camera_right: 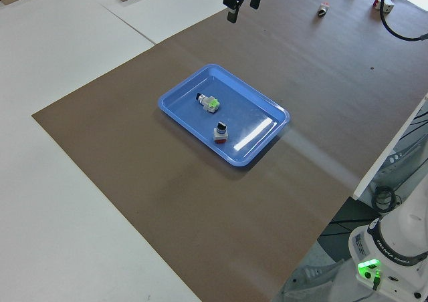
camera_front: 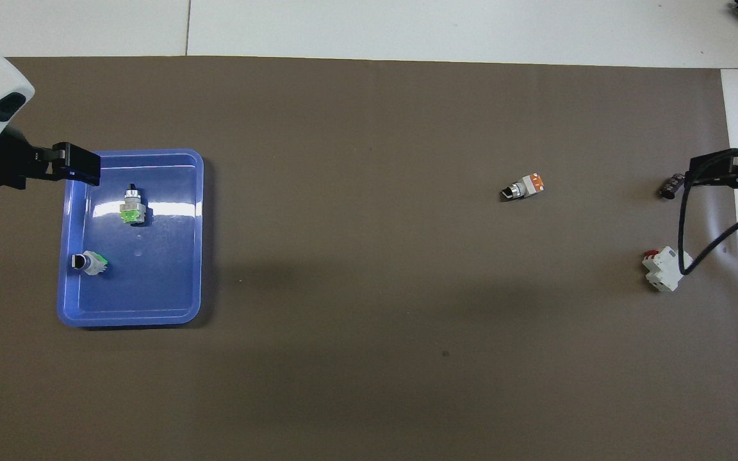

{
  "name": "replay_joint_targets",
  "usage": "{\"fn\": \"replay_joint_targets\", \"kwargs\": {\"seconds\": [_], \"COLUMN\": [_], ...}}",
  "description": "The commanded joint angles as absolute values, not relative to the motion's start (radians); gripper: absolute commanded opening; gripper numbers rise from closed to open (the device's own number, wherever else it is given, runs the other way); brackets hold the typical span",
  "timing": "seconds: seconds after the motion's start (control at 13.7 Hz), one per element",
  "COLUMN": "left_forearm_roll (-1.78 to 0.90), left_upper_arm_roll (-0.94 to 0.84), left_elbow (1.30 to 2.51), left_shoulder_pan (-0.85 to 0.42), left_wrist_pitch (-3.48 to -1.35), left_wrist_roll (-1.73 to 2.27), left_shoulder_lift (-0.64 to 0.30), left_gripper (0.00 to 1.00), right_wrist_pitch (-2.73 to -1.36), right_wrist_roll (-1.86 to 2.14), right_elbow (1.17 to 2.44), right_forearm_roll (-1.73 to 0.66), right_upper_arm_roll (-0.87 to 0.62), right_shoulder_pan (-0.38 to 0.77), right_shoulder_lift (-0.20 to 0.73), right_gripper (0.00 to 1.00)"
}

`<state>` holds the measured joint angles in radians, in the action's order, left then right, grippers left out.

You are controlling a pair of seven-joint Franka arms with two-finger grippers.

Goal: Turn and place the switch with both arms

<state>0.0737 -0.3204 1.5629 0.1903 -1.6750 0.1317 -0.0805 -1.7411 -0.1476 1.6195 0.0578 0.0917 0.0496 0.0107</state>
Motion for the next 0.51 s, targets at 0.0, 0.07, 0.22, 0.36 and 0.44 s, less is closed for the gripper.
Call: {"fn": "replay_joint_targets", "kwargs": {"seconds": [0.0, 0.07, 0.22, 0.36, 0.44], "left_forearm_roll": [0.057, 0.057, 0.057, 0.057, 0.057], "left_upper_arm_roll": [-0.321, -0.321, -0.321, -0.321, -0.321], "left_elbow": [1.597, 1.597, 1.597, 1.597, 1.597], "left_shoulder_pan": [0.201, 0.201, 0.201, 0.201, 0.201], "left_wrist_pitch": [-1.683, -1.681, -1.683, -1.681, -1.681], "left_wrist_roll": [0.121, 0.121, 0.121, 0.121, 0.121], "left_shoulder_lift": [-0.049, -0.049, -0.049, -0.049, -0.049], "left_gripper": [1.0, 1.0, 1.0, 1.0, 1.0], "right_wrist_pitch": [-1.892, -1.957, -2.09, -2.205, -2.218], "right_wrist_roll": [-0.317, -0.419, -0.619, -0.824, -0.897], "right_elbow": [1.62, 1.621, 1.624, 1.624, 1.624], "right_forearm_roll": [0.023, 0.02, 0.014, -0.029, -0.055], "right_upper_arm_roll": [0.091, 0.091, 0.089, 0.09, 0.089], "right_shoulder_pan": [0.078, 0.095, 0.113, 0.144, 0.143], "right_shoulder_lift": [0.138, 0.193, 0.303, 0.406, 0.429], "right_gripper": [1.0, 1.0, 1.0, 1.0, 1.0]}}
